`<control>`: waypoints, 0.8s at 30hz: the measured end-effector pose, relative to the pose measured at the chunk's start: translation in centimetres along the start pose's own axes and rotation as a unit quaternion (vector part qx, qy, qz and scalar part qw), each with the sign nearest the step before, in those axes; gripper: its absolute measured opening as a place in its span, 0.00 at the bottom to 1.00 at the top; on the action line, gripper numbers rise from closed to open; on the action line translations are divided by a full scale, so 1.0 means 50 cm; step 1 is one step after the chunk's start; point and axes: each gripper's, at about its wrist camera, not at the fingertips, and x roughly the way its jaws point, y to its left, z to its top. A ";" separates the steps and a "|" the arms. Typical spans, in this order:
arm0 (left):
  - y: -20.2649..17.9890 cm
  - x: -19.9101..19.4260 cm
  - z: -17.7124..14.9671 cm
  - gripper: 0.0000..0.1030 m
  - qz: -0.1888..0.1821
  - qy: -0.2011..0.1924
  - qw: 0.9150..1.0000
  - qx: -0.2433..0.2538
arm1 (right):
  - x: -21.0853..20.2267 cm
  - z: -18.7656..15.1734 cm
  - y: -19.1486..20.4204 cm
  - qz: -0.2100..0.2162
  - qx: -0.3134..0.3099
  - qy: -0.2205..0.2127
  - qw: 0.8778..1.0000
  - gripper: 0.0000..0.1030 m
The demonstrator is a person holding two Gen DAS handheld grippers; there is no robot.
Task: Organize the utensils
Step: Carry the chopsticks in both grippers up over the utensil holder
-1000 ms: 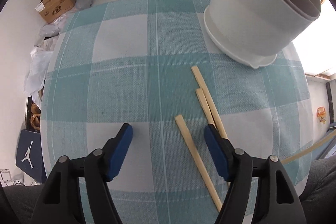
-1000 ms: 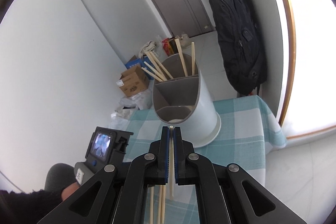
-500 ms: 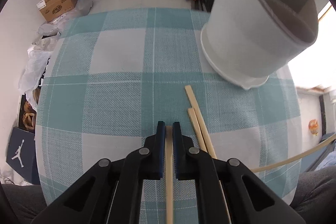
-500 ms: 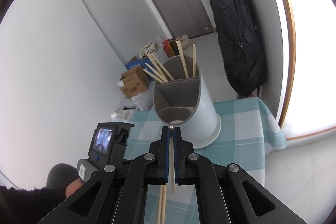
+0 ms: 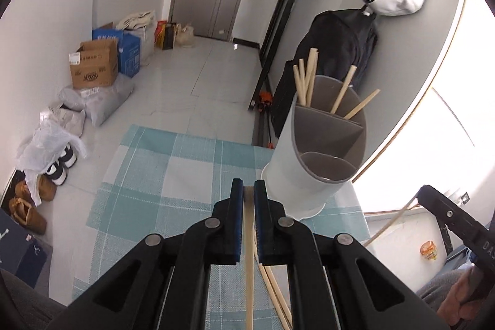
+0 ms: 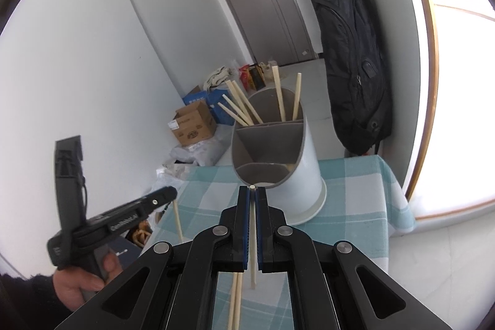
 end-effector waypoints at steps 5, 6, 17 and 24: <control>0.014 -0.008 0.005 0.02 -0.014 -0.018 1.000 0.009 | -0.003 0.000 0.030 -0.007 -0.025 -0.001 1.000 0.02; 0.013 -0.015 0.010 0.02 -0.017 -0.025 0.999 0.012 | -0.005 -0.001 0.037 -0.007 -0.029 -0.003 1.000 0.02; -0.007 -0.059 0.028 0.02 -0.045 -0.052 0.997 0.043 | -0.023 0.002 0.070 -0.024 -0.036 -0.024 0.999 0.02; -0.019 -0.069 0.055 0.02 -0.052 -0.053 0.996 0.057 | -0.038 0.036 0.077 -0.023 -0.034 -0.042 0.998 0.02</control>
